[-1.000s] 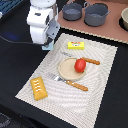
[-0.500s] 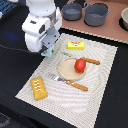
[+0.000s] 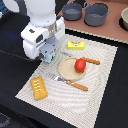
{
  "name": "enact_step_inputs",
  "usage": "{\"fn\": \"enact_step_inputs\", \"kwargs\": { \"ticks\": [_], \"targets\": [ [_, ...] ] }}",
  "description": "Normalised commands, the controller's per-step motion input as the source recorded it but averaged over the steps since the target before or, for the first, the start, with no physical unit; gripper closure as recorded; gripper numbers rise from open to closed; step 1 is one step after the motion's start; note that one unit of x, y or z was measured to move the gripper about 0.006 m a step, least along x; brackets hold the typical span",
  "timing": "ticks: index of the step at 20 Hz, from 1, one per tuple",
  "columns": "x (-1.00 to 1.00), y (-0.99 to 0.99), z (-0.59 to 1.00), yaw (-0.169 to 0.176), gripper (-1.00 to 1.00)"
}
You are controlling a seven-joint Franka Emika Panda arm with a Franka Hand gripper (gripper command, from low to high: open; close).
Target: Interact with the objects in diverse but meaningful ways.
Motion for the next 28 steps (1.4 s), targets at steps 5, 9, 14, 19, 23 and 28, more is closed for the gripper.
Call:
{"fn": "enact_step_inputs", "kwargs": {
  "ticks": [5, 9, 14, 19, 23, 28],
  "targets": [
    [0.0, -0.1, 0.92, 0.0, -1.0],
    [0.01, -0.24, 0.95, -0.004, -1.0],
    [0.12, -0.62, 0.97, -0.076, -1.0],
    [0.26, -0.58, 0.69, -0.105, -1.0],
    [0.36, -0.62, 0.23, -0.089, -1.0],
    [0.42, -0.62, -0.12, -0.059, -1.0]
  ]
}}
